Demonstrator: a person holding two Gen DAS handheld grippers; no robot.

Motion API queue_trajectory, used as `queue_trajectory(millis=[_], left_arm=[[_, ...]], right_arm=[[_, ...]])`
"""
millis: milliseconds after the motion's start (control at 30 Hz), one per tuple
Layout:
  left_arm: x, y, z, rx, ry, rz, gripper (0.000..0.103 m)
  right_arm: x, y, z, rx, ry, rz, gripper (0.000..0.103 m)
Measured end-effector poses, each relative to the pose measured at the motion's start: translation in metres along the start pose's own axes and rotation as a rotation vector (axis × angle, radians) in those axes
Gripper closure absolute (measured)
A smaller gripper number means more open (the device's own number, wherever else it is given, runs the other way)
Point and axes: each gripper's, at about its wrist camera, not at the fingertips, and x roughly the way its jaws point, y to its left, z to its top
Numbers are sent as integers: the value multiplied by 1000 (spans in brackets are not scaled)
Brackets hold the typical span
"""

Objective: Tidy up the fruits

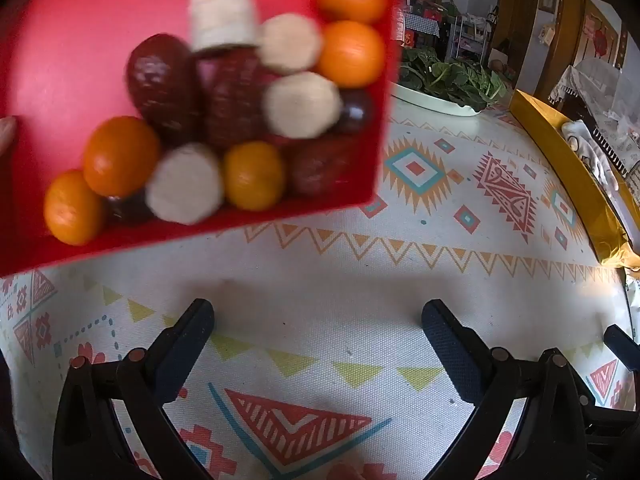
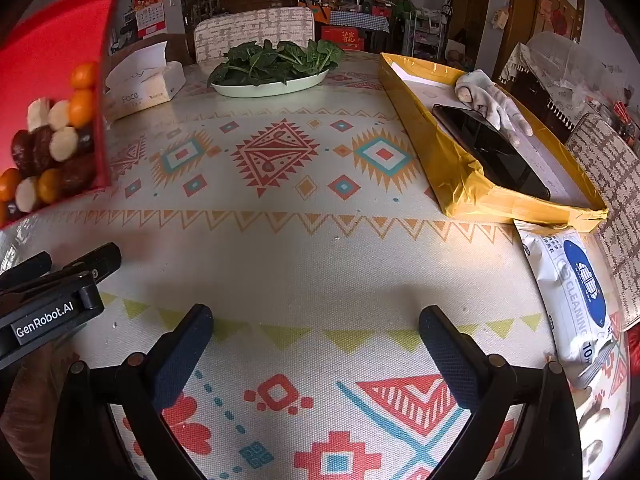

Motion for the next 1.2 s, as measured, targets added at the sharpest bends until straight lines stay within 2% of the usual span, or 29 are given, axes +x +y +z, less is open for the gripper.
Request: queue_trajectory(millis=[1200], left_arm=[[1,2,1,-1,-1,0,0]], right_arm=[[0,0,0,0,4,0,0]])
